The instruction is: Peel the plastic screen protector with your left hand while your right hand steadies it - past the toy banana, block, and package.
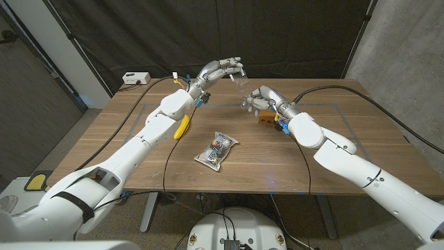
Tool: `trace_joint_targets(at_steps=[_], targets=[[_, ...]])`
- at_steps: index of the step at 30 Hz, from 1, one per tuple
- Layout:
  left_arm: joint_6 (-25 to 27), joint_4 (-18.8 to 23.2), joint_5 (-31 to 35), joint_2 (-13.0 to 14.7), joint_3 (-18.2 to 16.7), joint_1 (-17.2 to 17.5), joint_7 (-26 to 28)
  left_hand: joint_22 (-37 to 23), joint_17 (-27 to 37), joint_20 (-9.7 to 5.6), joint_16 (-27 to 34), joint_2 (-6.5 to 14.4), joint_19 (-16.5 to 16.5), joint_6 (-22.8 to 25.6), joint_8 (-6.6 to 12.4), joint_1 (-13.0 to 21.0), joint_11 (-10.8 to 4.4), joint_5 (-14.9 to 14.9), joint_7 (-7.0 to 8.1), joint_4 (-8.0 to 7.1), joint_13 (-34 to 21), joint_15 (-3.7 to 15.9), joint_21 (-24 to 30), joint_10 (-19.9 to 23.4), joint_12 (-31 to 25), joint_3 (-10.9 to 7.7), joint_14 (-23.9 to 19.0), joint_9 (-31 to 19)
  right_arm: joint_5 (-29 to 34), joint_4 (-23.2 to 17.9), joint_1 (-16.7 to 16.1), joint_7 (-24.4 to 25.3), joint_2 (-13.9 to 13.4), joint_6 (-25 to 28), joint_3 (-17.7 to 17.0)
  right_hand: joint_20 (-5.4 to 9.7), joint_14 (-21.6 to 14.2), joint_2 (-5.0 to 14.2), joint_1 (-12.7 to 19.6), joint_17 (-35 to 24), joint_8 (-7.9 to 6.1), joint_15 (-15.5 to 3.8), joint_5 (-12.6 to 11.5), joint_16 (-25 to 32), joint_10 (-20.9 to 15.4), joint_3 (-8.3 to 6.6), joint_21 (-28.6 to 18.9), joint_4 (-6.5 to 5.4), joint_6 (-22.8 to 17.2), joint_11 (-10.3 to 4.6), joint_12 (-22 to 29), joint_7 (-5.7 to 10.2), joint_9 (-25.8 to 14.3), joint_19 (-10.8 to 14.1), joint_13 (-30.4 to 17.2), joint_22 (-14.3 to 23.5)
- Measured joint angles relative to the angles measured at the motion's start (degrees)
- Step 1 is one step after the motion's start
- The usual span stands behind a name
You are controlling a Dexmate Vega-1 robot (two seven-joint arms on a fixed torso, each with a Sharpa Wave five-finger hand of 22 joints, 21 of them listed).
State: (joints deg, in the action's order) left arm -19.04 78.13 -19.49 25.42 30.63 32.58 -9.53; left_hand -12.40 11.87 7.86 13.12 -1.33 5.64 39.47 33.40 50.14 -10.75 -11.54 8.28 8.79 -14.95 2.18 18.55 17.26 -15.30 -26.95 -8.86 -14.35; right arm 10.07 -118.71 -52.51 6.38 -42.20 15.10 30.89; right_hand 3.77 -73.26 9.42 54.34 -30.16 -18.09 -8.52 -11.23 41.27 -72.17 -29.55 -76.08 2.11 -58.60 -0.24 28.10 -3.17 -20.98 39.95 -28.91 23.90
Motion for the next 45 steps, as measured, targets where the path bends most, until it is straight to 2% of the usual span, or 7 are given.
trace_joint_targets(at_steps=[5,12,17,22,31,39,45], targets=[[-0.17,0.01,0.07,-0.34,-0.12,0.23,0.75,0.0,0.0,-0.29,0.45,1.22,0.94,3.51,1.71,1.82,-0.52,0.31,-1.11,0.04,-0.12,-0.03,0.74,2.15,-0.43,-0.44,-0.99,0.26,0.04,0.0,-0.15,-0.2,0.13,0.0,-0.23,0.0,0.0,0.0,0.0,0.0,0.0,0.0,0.0,0.0,-0.02,0.0,-0.21,0.0,0.0,0.0,0.0,0.0,0.0,0.01,-0.19,-0.27],[-0.22,0.77,0.45,-0.71,-0.34,0.67,1.88,0.0,-0.01,-0.39,0.45,1.87,1.62,6.52,3.06,2.47,-1.01,0.91,-4.11,-0.18,-0.37,0.03,1.17,4.31,-0.67,-0.66,-1.72,0.78,0.06,0.03,-0.43,-0.27,0.23,-0.45,-0.61,0.01,0.0,0.0,0.0,0.01,0.02,0.0,0.0,0.0,-0.14,0.01,-0.5,0.0,-0.14,-0.09,0.0,0.14,0.0,0.01,-0.19,-0.54],[0.02,1.14,0.85,-1.0,-0.46,0.91,2.82,0.0,-0.01,-0.41,0.67,3.19,2.25,8.49,3.76,3.79,-1.15,0.98,-3.85,-0.38,-0.63,0.08,1.53,5.29,-0.67,-1.32,-2.78,1.12,0.01,0.03,-0.72,-0.13,0.24,-0.97,-0.93,-0.2,0.0,-0.23,-0.23,0.01,-0.22,0.0,0.0,-0.34,-0.26,0.01,-0.64,0.01,-0.33,-0.16,0.0,0.33,-0.01,-0.2,-0.19,-0.79],[0.73,1.72,2.23,-1.07,-0.47,1.15,4.73,-0.22,-0.01,-1.23,0.88,4.54,3.92,11.56,5.31,6.21,-1.22,1.37,-6.23,0.16,-0.91,0.07,2.73,8.16,-1.29,-2.84,-3.96,1.15,-0.36,0.16,-0.93,-0.05,0.23,-1.56,-1.3,0.01,0.0,-0.23,-0.23,-0.27,-0.23,0.0,0.0,-0.48,-0.28,0.01,-0.85,0.01,-0.33,-0.14,-0.3,0.33,0.27,-0.41,-0.19,-1.04],[1.62,3.19,7.93,-0.93,-0.46,1.66,10.3,-0.27,-0.1,-1.36,0.84,4.74,4.64,11.65,5.32,6.56,-1.27,1.58,-6.32,-0.23,-1.5,0.07,3.45,8.09,-1.29,-2.93,-3.96,1.13,-1.77,0.61,-1.0,-0.31,0.04,-2.5,-2.06,0.01,-0.31,-0.22,-0.21,-0.26,-0.23,-0.31,0.01,-0.48,-0.49,-0.01,-1.97,0.02,-0.34,-0.31,-0.43,0.32,0.26,-0.37,-0.19,-1.33],[1.72,5.9,13.65,-0.31,0.32,2.42,14.56,-0.11,-0.16,-2.23,0.4,4.53,5.11,11.65,5.33,7.83,-1.52,1.09,-6.32,-0.42,-2.23,0.07,3.97,7.78,-1.29,-1.94,-3.95,1.13,-6.85,0.92,-0.59,-3.29,-0.2,-3.02,-2.97,0.72,-2.18,-0.87,0.96,-1.98,-0.78,-1.61,-0.75,1.34,-1.79,-1.45,-5.44,2.12,-1.41,-0.86,0.51,-0.32,0.77,3.67,-0.99,-0.59],[1.92,8.0,18.98,0.55,1.06,2.65,17.21,-0.11,-0.16,-2.72,-0.03,3.91,5.06,11.65,5.41,8.43,-1.54,0.67,-6.32,-0.11,-2.73,0.07,4.07,7.83,-1.29,-1.44,-3.95,1.12,-13.33,2.03,-0.3,-6.58,-0.01,-3.8,-4.49,1.55,-2.34,-1.2,1.73,-3.34,-0.79,-1.77,-1.85,2.19,-2.02,-1.31,-7.11,2.28,-1.42,-1.0,0.94,-0.32,0.8,5.88,-1.25,-0.36]])
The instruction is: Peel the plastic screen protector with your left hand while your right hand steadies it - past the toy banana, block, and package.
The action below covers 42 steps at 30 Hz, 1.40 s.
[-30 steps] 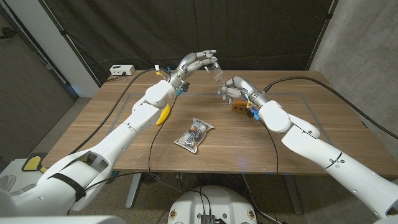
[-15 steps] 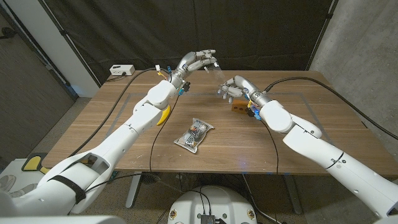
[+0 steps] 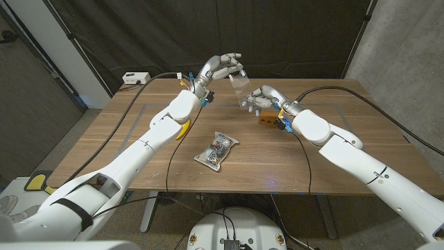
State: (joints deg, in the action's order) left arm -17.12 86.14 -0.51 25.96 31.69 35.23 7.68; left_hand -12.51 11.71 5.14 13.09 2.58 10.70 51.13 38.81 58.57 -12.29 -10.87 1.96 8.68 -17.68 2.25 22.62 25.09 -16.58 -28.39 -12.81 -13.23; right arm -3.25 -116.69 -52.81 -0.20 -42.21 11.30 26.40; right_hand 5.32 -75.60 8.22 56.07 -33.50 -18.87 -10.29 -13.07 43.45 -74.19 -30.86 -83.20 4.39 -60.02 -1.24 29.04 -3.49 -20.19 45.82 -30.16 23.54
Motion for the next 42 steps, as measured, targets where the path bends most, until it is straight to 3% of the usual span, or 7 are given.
trace_joint_targets(at_steps=[6,12,19,24,31,42], targets=[[1.68,1.78,5.38,1.04,0.64,0.06,1.62,0.0,0.0,-0.78,-0.62,-0.51,0.18,0.53,0.0,0.33,-0.19,0.0,-0.13,-0.03,-0.29,-0.13,0.0,0.62,-0.43,0.04,0.18,0.15,-5.49,1.78,-0.26,-2.01,0.59,-1.47,-1.96,0.23,-0.05,-0.2,0.2,-0.37,-0.22,-0.05,-0.69,0.22,-0.11,-0.05,-0.86,0.05,-0.18,0.09,0.21,0.18,-0.14,1.05,0.0,-0.17],[4.43,5.35,10.5,3.26,1.91,-0.08,2.0,0.0,0.23,-1.49,-1.07,-0.48,-0.29,0.71,0.0,0.6,-0.29,0.0,-0.1,-0.2,-1.06,-0.1,0.4,0.73,-1.09,0.21,1.58,0.27,-16.92,4.13,-1.24,-6.04,1.54,-5.66,-4.3,0.41,-0.12,-0.5,0.5,-0.73,-0.22,-0.12,-1.16,0.44,-0.23,0.12,-1.36,0.21,-0.47,0.01,0.63,-0.09,-0.17,1.65,0.0,-0.43],[8.0,8.57,15.99,4.84,3.2,-0.37,2.6,0.0,0.96,-1.28,-1.31,0.96,0.16,0.72,0.0,0.57,0.04,-1.37,-0.1,-1.92,-2.37,-0.19,1.1,0.4,-1.52,1.35,2.28,0.27,-24.74,6.07,-2.19,-8.49,2.23,-9.27,-6.11,0.62,-1.36,-0.5,0.5,-0.9,-0.2,-0.16,-2.0,0.44,-1.28,0.27,-1.84,0.37,-1.14,0.0,0.86,-0.09,-0.43,1.86,-0.26,-0.65],[9.39,9.81,19.77,5.05,3.95,0.04,5.34,-0.01,1.49,-2.19,-1.03,1.7,1.09,0.65,0.0,-0.17,0.13,-3.64,-0.04,-2.98,-3.53,-0.19,1.81,0.95,-2.71,2.41,2.28,0.27,-27.65,7.06,-2.47,-9.42,2.4,-10.63,-6.61,0.72,-1.53,-0.72,0.72,-1.05,-0.14,-0.13,-2.02,0.44,-1.42,0.27,-1.84,0.37,-1.22,-0.02,1.07,-0.03,-0.43,1.96,-0.5,-0.7],[7.1,10.05,22.53,3.71,4.86,1.04,11.05,-0.01,2.02,-2.79,-0.96,1.7,1.69,-0.54,0.0,-0.18,0.2,-6.48,1.16,-3.88,-4.92,-0.08,2.6,2.27,-3.84,3.31,1.72,0.26,-30.01,8.14,-2.31,-10.36,2.58,-11.47,-6.58,0.52,-1.55,-0.72,0.72,-1.0,-0.09,-0.13,-2.43,0.44,-1.44,0.27,-2.21,0.37,-1.31,-0.03,1.07,-0.11,-0.7,2.16,-0.53,-0.97],[0.96,7.6,20.29,2.34,6.06,0.62,10.63,-0.01,2.81,-2.87,-0.96,1.69,1.6,-1.27,0.0,-0.19,0.41,-9.33,1.88,-4.67,-6.9,-0.08,3.09,2.67,-5.4,4.12,2.19,0.21,-32.83,8.83,-1.95,-11.52,2.77,-12.37,-6.19,0.52,-1.56,-0.72,0.72,-1.0,-0.02,-0.14,-2.44,0.44,-1.45,0.27,-2.64,0.37,-1.3,-0.03,1.26,-0.11,-0.89,2.15,-0.36,-1.17]])
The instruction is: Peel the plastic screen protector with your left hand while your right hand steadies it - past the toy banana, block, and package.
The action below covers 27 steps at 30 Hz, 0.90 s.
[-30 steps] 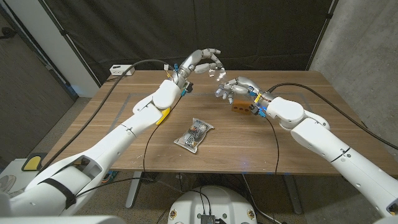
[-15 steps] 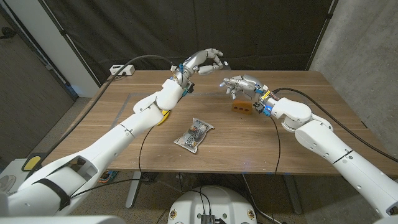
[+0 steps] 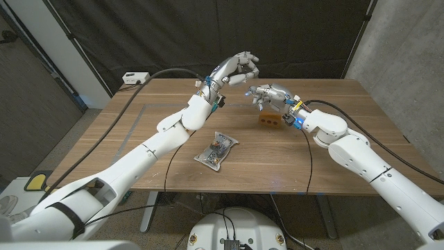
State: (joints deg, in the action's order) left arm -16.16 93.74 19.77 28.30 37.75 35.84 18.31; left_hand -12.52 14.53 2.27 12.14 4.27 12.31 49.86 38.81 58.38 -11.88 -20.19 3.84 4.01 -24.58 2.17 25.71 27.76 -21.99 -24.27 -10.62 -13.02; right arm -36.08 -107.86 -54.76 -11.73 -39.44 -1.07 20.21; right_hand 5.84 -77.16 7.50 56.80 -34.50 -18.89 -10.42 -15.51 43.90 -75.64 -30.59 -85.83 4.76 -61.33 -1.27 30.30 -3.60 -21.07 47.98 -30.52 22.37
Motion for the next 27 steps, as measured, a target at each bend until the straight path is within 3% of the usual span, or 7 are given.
trace_joint_targets(at_steps=[16,20,23,27], targets=[[-0.5,2.65,6.26,1.78,2.1,-1.33,-4.08,0.0,0.9,-1.3,0.0,0.83,-0.07,-1.08,0.01,-0.81,0.3,-2.51,0.13,-0.2,-2.78,-0.01,0.44,0.31,-2.19,0.75,-0.01,-0.23,-2.08,-0.52,-0.69,0.01,0.09,-0.1,-0.16,0.2,-0.4,-0.01,0.01,0.1,0.6,-0.04,-0.62,0.43,-0.41,0.0,-0.66,0.0,-0.41,0.02,0.22,0.01,-0.36,0.2,0.0,-0.02],[0.12,3.34,7.98,1.89,2.22,-0.84,-3.25,0.1,1.42,-1.07,0.0,1.74,-0.31,-2.34,0.01,-1.72,-0.48,-3.17,0.97,-0.3,-4.02,-0.01,0.44,-0.9,-2.19,1.31,-0.01,-1.98,-2.09,-0.75,-0.86,0.31,0.1,-0.12,-0.16,0.2,-0.42,-0.01,0.01,0.1,0.61,-0.06,-0.62,0.43,-0.41,0.0,-0.66,0.0,-0.4,0.02,0.22,0.01,-0.37,0.2,-0.01,-0.29],[0.32,3.44,8.15,1.55,2.07,-0.26,-2.79,0.28,1.79,-0.68,0.0,1.89,-0.7,-3.3,0.01,-1.87,-0.2,-3.2,1.29,-0.46,-4.64,-0.02,0.83,-2.51,-2.19,1.59,-0.02,-6.31,-1.88,-0.85,-0.93,0.62,0.09,-0.43,-0.16,0.2,-0.44,-0.01,0.01,0.1,0.64,-0.08,-0.64,0.43,-0.41,0.0,-0.66,0.0,-0.4,0.02,0.22,0.01,-0.37,0.2,-0.01,-0.33],[0.43,2.81,7.68,0.17,1.37,0.99,0.83,0.28,2.1,-0.68,0.67,1.9,-0.7,-3.42,0.01,-1.88,-0.1,-3.31,1.28,-0.68,-5.15,-0.02,1.14,-2.61,-2.19,1.83,-1.28,-6.8,-1.34,-1.32,-1.28,1.3,-0.12,-1.28,-0.17,0.19,-0.45,-0.02,0.01,0.11,0.75,-0.09,-0.83,0.43,-0.42,0.0,-0.66,0.0,-0.4,0.02,0.22,0.01,-0.47,0.2,-0.01,-0.59]])
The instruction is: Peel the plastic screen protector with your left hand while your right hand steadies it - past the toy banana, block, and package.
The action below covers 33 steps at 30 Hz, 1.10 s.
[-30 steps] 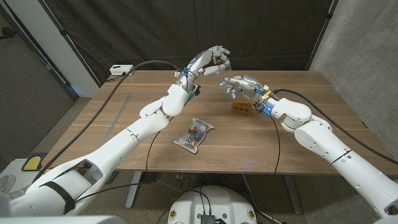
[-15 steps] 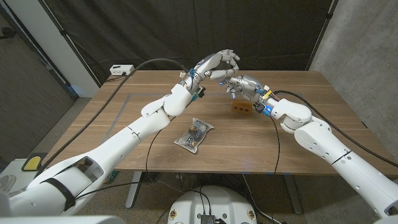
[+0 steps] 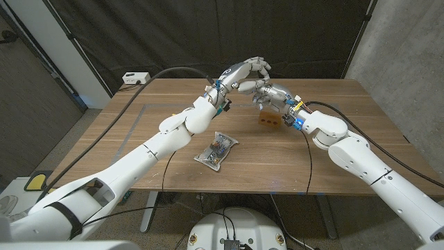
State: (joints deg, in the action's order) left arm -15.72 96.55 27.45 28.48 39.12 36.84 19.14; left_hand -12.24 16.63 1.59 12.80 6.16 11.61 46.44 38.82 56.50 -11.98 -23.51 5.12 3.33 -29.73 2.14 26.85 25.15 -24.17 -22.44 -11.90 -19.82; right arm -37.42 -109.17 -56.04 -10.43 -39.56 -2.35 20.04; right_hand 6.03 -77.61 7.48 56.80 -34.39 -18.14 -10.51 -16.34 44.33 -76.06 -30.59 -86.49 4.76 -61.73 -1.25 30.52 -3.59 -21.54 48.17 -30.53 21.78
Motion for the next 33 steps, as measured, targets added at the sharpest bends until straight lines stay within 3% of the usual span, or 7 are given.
trace_joint_targets(at_steps=[7,17,27,30,31,32,33], targets=[[-2.1,-1.52,-3.75,-2.85,-1.86,2.06,5.3,0.0,0.29,0.0,-0.05,0.0,0.0,-0.23,0.0,0.0,0.07,-0.34,0.22,-0.48,-0.43,0.08,0.14,-1.6,0.27,0.63,0.12,-1.15,0.62,-0.02,-0.54,0.89,-0.02,-1.18,0.06,0.0,-0.01,-0.01,-0.01,-0.27,0.01,-0.01,0.0,0.0,-0.09,0.0,0.0,0.0,0.0,0.07,0.0,0.0,-0.14,0.0,-0.05,-0.1],[-3.37,-0.45,-5.59,-1.88,-2.62,2.53,2.4,-0.01,0.56,-0.05,-1.6,0.0,-2.31,0.14,0.0,0.0,0.71,-1.14,-0.14,-0.32,-0.97,0.02,0.14,-5.43,1.79,1.74,4.97,-2.57,1.45,0.01,-1.19,2.81,0.22,-2.24,0.15,-0.01,-0.02,-0.01,-0.01,-0.27,0.37,-0.02,0.01,0.0,-0.11,0.0,0.0,0.0,0.0,0.08,0.22,0.0,-0.41,-0.01,-0.16,-0.19],[-3.14,0.15,-5.25,-2.64,-3.17,3.68,2.83,-0.04,0.81,-0.27,-0.88,0.0,-2.53,-0.34,0.0,0.0,0.63,-1.55,0.34,-0.49,-1.23,0.0,0.43,-3.85,1.32,2.07,3.88,-2.58,7.97,-1.75,-1.85,9.3,-0.38,-2.87,1.08,-0.01,-0.04,-0.14,-0.13,-0.26,0.51,-0.03,-0.23,0.0,-0.23,0.0,0.0,0.0,0.0,0.01,0.22,-0.01,-0.41,-0.01,-0.42,-0.77],[-3.11,-0.74,-6.01,-4.04,-3.71,4.48,4.32,-0.02,1.09,-0.19,-0.88,-0.35,-2.45,-2.46,0.45,-0.35,1.2,0.38,2.47,-1.19,-1.1,0.0,1.01,-6.25,2.37,4.24,3.49,-5.92,10.62,-2.32,-1.93,11.56,-0.79,-2.87,1.51,-0.01,-0.05,-0.26,-0.25,-0.26,0.52,-0.04,-0.23,0.0,-0.24,0.0,0.0,0.0,0.0,0.01,0.22,-0.01,-0.61,-0.01,-0.42,-0.84],[-3.11,-0.82,-6.01,-4.17,-3.78,4.55,4.32,0.0,1.28,-0.06,-0.88,-1.32,-2.58,-3.96,3.25,-1.6,1.6,1.58,3.94,-1.55,-0.7,0.01,1.01,-7.67,3.22,5.44,3.53,-7.07,11.4,-2.32,-1.93,12.16,-0.79,-2.87,1.51,-0.01,-0.05,-0.26,-0.26,-0.38,0.52,-0.03,-0.23,0.0,-0.25,0.0,0.0,0.0,0.0,0.01,0.22,-0.01,-0.67,-0.01,-0.42,-1.01],[-3.12,-1.11,-6.47,-4.73,-4.02,4.82,4.9,0.0,1.35,0.22,-0.88,-2.57,-3.09,-6.45,3.77,-2.89,2.11,2.6,4.57,-1.88,-0.22,0.02,1.12,-9.01,4.06,6.62,4.2,-7.98,12.42,-2.51,-1.97,12.99,-0.93,-2.87,1.67,-0.01,-0.05,-0.26,-0.25,-0.37,0.52,-0.03,-0.23,0.0,-0.25,0.0,0.0,0.0,0.0,0.01,0.22,-0.01,-0.68,-0.01,-0.42,-1.06],[-3.12,-1.29,-6.47,-5.14,-4.21,5.03,4.9,0.0,1.35,0.4,-1.05,-3.95,-3.91,-9.77,2.27,-4.38,2.77,3.77,4.52,-2.32,0.36,0.0,1.13,-10.54,4.92,8.07,5.02,-7.86,13.15,-2.51,-1.97,13.59,-0.93,-2.87,1.67,-0.03,-0.05,-0.26,-0.25,-0.37,0.69,-0.04,-0.23,0.0,-0.26,0.0,0.0,0.0,0.0,0.0,0.22,-0.01,-0.68,-0.03,-0.42,-1.1]])
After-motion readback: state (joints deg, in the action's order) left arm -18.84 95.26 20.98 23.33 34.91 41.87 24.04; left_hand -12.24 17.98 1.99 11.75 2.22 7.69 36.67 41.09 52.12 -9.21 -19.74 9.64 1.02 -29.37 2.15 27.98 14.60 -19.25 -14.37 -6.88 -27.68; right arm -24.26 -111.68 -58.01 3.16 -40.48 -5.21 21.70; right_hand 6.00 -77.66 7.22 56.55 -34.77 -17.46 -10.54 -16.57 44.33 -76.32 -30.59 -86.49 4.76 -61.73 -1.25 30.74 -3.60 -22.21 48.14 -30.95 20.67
